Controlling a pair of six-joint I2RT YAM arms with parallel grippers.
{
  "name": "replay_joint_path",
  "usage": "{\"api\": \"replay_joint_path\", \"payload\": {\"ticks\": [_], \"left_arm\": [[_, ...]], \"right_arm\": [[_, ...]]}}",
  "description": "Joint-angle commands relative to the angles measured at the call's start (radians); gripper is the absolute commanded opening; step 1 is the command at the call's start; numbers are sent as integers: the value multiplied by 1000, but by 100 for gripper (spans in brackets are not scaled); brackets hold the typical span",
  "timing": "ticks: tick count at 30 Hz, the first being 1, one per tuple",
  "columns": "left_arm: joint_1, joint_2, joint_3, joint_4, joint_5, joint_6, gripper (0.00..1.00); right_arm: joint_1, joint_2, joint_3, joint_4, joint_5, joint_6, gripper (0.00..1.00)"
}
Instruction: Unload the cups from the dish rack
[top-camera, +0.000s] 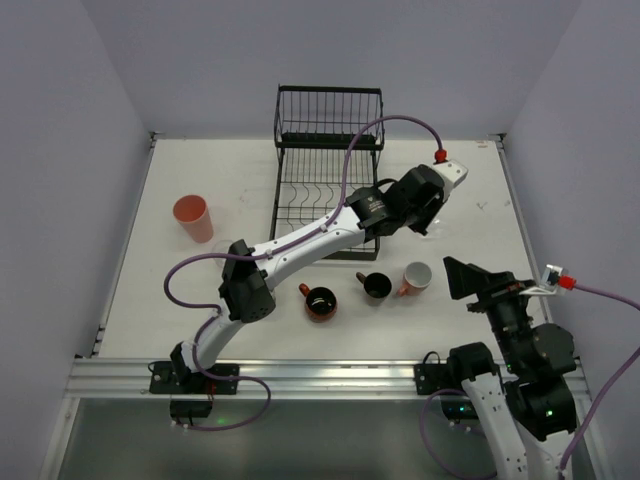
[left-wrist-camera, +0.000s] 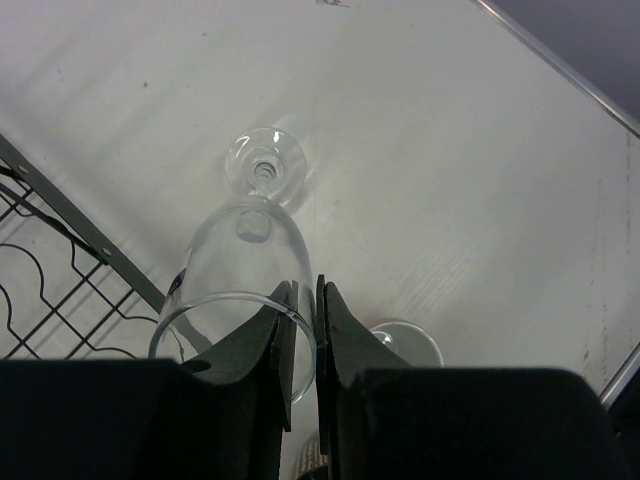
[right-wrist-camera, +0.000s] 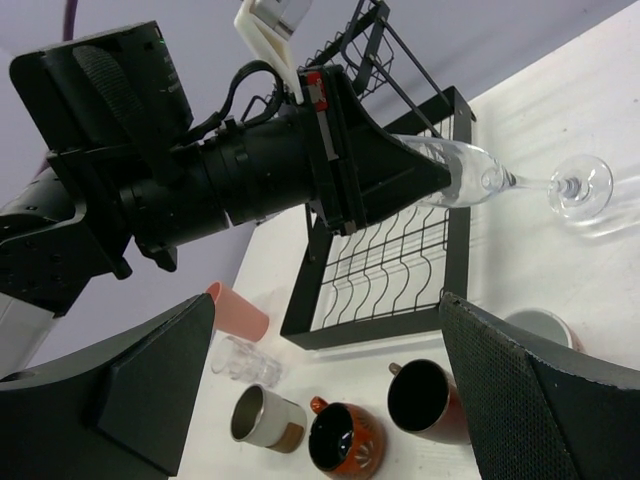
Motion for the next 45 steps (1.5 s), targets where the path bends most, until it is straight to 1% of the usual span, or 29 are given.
{"api": "replay_joint_path", "payload": {"ticks": [1,4,10,13,18,22,32,36,45], "left_arm": [[3,-71,55,-23,-5,14,0],[-1,-88,35,-69,10,8,0],[-23,-125,32,-129,-36,19,0],[-24,-134,41,-152,-37,17,0],[-25,-134,80,-228,-5,6,0],[-27,-146,71,-282,10,0,0],[-30,-125,64,-310,38,12,0],[-30,-93,90,-320,46,22,0],[-28,-71,95,-320,50,32,0]], "right_arm": [[3,-5,41,-3,-20,-16,96],[3,-6,47,0,-20,-16,97],[3,-2,44,22,-51,-19,97],[3,1,38,31,-64,-19,97],[3,8,31,37,-75,-21,97],[3,9,33,40,-81,-18,97],[3,9,27,45,-91,-12,97],[1,12,22,46,-94,-12,97],[3,9,13,59,-98,-6,97]]}}
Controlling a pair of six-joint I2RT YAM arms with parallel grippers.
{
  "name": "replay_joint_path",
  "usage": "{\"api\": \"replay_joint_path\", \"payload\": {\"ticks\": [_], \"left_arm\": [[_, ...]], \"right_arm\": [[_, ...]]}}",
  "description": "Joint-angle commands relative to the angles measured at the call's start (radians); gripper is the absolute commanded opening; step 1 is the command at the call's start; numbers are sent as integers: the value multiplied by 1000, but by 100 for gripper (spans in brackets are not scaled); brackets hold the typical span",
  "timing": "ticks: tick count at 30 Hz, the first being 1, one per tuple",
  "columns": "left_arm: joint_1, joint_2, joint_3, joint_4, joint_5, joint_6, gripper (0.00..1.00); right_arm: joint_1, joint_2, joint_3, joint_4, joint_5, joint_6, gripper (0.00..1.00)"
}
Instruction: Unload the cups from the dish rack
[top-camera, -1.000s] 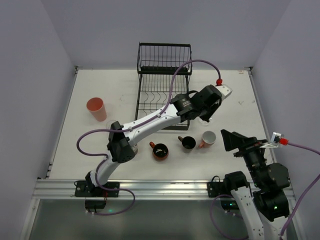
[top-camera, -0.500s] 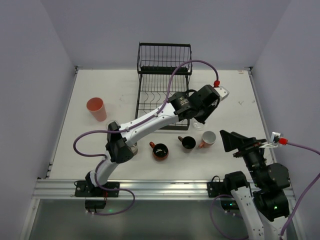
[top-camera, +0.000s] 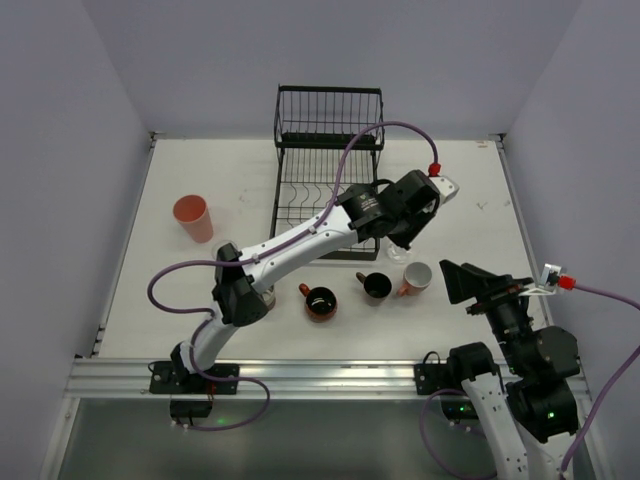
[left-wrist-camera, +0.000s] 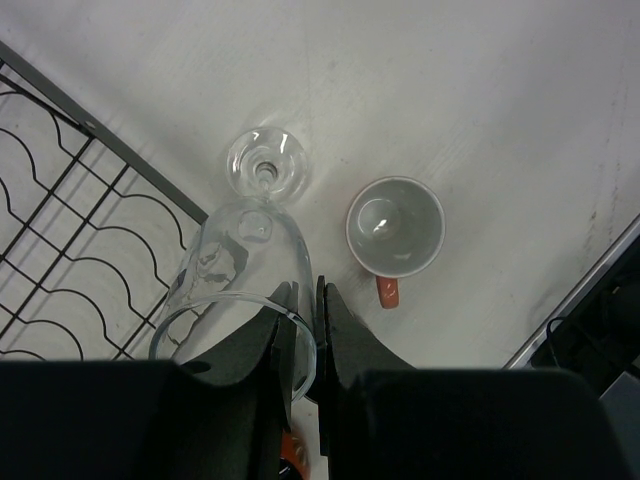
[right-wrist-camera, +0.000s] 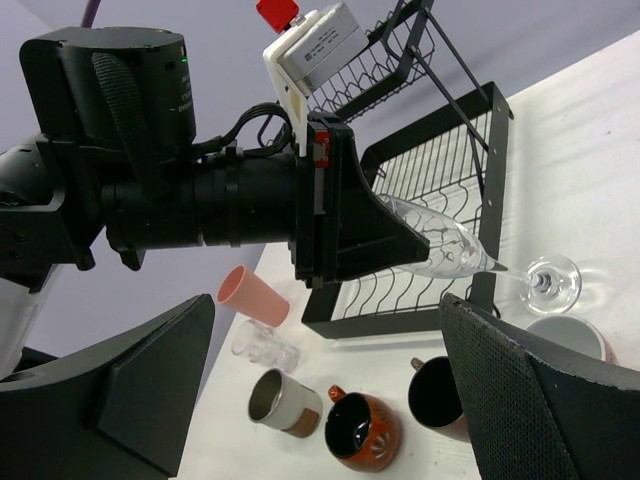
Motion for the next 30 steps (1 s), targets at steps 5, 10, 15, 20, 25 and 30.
{"api": "replay_joint_path", "payload": {"ticks": [5,10,15,20,25,30], "left_arm": [[-5,6,66,22,24,34,0],[-3,12,68,21,24,35,0],[-3,12,68,30,27,40,0],[-3,17,68,34,35,38,0],[-3,18,68,38,36,38,0],[-2,28,68,31,33,41,0]], "right_arm": [[1,4,-2,31,-18,-1,97],[3,3,-5,33,-18,-3,97],[3,3,-5,34,-21,-3,97],[1,-1,0,28,-18,-4,97],[3,-2,0,28,-15,-4,97],[3,-2,0,27,-15,-6,97]]}}
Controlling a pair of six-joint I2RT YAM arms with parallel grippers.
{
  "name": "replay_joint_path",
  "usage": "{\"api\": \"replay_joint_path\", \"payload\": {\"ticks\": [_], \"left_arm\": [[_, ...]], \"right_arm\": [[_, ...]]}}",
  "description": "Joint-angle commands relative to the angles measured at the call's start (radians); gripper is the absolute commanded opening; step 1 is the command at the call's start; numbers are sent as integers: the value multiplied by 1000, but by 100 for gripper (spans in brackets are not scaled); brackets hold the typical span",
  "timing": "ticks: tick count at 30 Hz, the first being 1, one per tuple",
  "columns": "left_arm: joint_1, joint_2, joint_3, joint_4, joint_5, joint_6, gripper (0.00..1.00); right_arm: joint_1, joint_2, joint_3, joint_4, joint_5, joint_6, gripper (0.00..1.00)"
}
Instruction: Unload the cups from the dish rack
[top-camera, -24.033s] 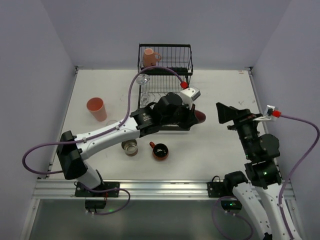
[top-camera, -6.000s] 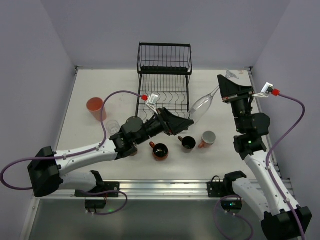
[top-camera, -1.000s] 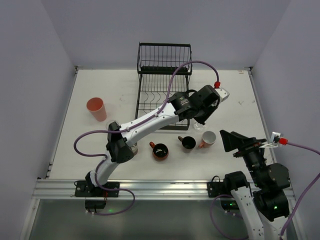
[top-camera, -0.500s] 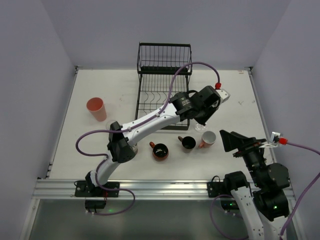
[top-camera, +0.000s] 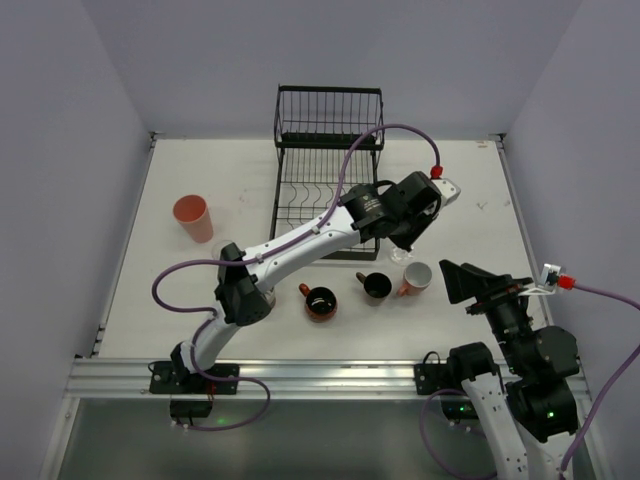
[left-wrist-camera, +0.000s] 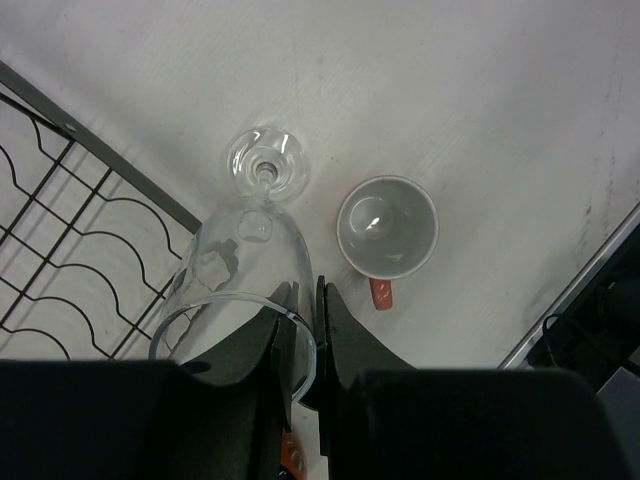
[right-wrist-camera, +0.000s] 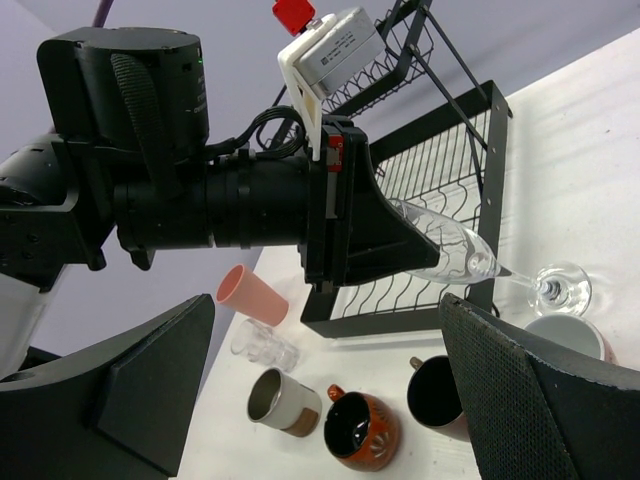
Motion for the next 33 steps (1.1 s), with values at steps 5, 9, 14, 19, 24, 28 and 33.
{"api": "replay_joint_path", "payload": {"ticks": [5,9,14,19,24,28,33], "left_arm": [[-2,10,57,27,5,39,0],[-2,13,57,28,5,39,0],[-1,18,55,33,5,39,7],[-1,10,52,50,2,38,25],[1,-5,40,70,-1,33,39],[2,-11,35,84,-2,30,45],[4,-16,27,106,-12,26,55]], "right_arm": [[3,-2,1,30,-13,-6,97],[3,-1,4,33,-12,-7,97],[3,1,2,33,-12,-9,97],[3,1,5,34,-9,-12,97],[3,-1,8,33,-9,-13,97],[3,-1,12,33,-10,-13,97],[3,-4,13,30,-9,-16,97]]}}
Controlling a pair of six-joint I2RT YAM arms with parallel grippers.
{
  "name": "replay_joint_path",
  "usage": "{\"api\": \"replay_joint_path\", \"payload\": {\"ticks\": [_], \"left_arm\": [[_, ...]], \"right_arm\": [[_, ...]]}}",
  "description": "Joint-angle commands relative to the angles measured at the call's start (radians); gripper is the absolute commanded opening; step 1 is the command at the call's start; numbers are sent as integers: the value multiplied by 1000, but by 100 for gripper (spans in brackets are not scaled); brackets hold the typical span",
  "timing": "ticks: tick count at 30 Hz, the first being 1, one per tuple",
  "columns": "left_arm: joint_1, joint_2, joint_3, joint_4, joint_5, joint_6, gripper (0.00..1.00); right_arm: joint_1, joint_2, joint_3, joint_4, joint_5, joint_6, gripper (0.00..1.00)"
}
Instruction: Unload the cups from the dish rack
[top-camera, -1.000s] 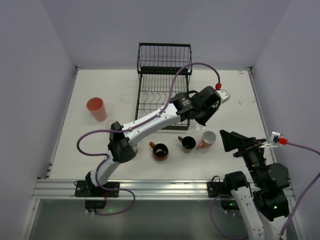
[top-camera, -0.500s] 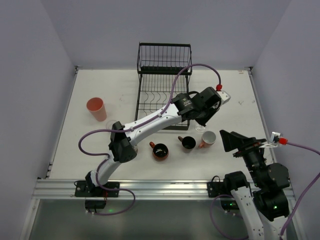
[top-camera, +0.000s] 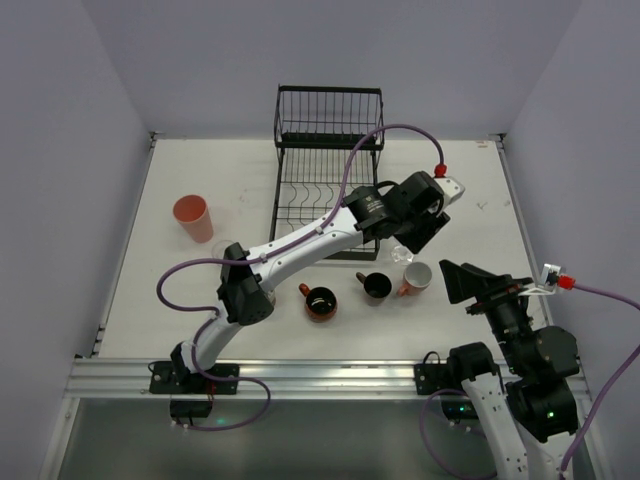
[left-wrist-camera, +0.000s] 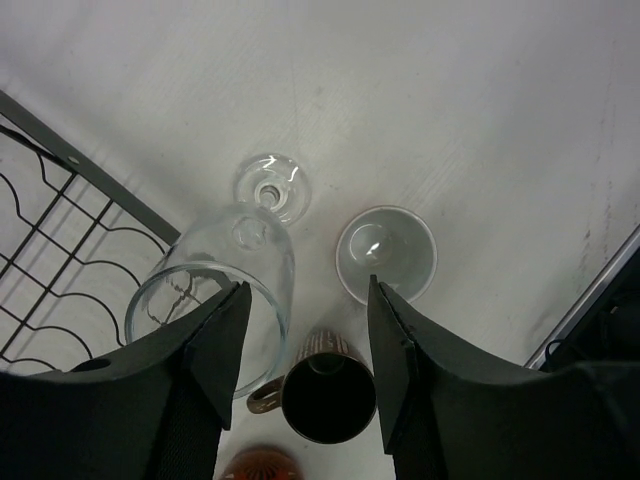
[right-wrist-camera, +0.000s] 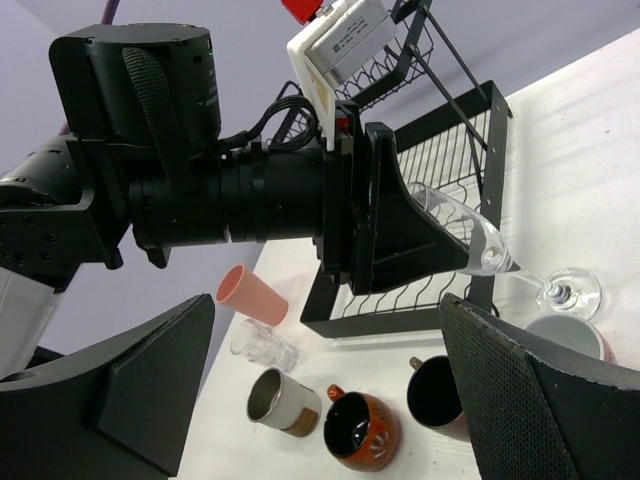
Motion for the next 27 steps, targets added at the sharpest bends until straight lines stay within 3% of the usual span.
{"api": "replay_joint_path", "payload": {"ticks": [1,7,27], "left_arm": [[3,-41,21,57,-10,9,57],[6,-52,4,108,-27,6,72],[9,-93,-61,229,-25,-20,86]], "right_arm": [[3,-5,13,29,-11,-17,97],[3,-5,15,28,-9,-22,96],[4,-7,139,-16,12,-52,98]]}}
